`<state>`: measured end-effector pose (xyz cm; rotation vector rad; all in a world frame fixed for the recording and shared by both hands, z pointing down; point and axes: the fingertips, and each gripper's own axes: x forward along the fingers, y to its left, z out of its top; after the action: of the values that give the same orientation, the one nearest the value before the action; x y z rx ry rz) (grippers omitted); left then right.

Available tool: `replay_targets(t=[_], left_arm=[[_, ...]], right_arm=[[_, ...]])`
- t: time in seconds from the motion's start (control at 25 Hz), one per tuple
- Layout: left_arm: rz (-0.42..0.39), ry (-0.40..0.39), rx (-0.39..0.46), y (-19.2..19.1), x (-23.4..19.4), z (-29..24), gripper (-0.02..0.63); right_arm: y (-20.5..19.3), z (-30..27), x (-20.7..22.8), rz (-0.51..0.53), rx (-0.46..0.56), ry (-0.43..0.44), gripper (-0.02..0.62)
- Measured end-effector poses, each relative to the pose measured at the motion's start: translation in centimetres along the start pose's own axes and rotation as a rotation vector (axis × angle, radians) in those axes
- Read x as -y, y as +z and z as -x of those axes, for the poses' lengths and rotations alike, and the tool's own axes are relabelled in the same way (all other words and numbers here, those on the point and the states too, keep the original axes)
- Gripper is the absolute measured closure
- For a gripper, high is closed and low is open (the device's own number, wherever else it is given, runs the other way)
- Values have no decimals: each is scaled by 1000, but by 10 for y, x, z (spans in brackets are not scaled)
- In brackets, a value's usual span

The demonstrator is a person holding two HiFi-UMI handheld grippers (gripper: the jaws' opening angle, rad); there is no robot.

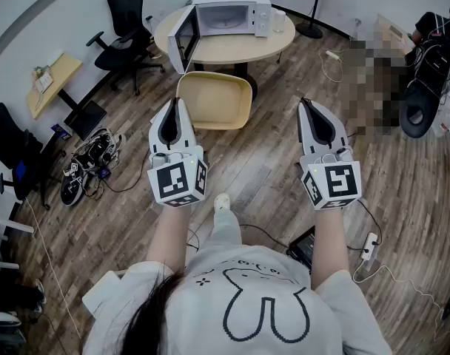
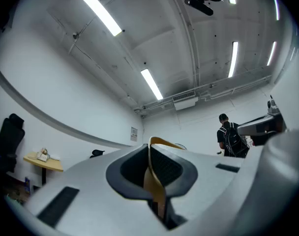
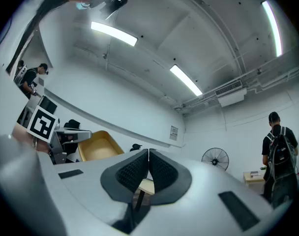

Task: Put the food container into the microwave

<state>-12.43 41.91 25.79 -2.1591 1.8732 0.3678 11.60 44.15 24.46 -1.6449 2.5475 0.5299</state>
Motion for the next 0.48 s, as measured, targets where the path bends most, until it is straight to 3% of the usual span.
replay_targets(t=[0.24, 0.48], left_arm=[[-24, -18, 10, -7, 5, -20, 588], [-25, -16, 13, -21, -16, -59, 588]], right_arm=[[-17, -17, 12, -17, -5, -6, 563], [-28, -64, 12, -18, -11, 11, 563]])
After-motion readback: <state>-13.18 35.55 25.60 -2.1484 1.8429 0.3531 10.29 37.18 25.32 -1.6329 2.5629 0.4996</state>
